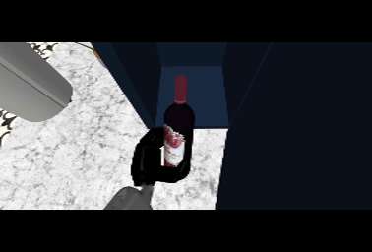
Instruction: Pick up the wine, place it into the cabinet and close the cabinet
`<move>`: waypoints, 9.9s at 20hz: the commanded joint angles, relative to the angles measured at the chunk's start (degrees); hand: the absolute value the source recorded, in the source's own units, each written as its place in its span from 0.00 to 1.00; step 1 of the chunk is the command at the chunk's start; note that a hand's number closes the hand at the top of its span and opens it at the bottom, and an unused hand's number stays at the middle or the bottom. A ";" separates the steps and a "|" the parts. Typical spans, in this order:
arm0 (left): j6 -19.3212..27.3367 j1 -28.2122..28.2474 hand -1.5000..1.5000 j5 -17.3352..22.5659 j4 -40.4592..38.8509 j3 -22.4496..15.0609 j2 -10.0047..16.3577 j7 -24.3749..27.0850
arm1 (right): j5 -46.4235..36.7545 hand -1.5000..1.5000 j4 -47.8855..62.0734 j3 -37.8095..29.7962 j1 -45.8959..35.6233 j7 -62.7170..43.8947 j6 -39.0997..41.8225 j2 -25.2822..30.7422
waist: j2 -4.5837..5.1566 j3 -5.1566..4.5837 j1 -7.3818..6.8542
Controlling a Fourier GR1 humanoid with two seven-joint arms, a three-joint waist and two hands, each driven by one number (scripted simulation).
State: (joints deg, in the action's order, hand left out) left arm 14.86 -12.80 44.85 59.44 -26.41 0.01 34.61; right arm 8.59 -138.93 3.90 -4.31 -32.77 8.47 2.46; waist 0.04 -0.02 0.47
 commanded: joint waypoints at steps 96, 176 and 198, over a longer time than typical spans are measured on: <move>12.87 -47.17 0.00 39.27 -41.59 -17.01 -0.01 10.31 | 3.78 0.00 5.60 1.90 0.40 8.93 4.75 -0.80 | 1.60 -0.02 6.97; 2.17 13.27 1.00 16.65 49.77 -16.88 50.29 8.64 | 9.31 1.00 -5.62 17.37 7.65 -0.45 12.34 2.72 | -0.42 0.01 -1.04; -23.13 36.63 0.00 27.10 42.63 3.60 66.06 20.12 | -12.25 1.00 10.11 51.37 -21.77 -6.30 -25.44 -2.18 | -1.05 -0.30 -3.63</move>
State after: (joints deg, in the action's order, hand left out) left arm -2.71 20.36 70.86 104.26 -25.43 63.71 52.94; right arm 0.88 -134.88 48.73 -19.80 -41.07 -9.57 6.25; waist -0.84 -0.28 -2.50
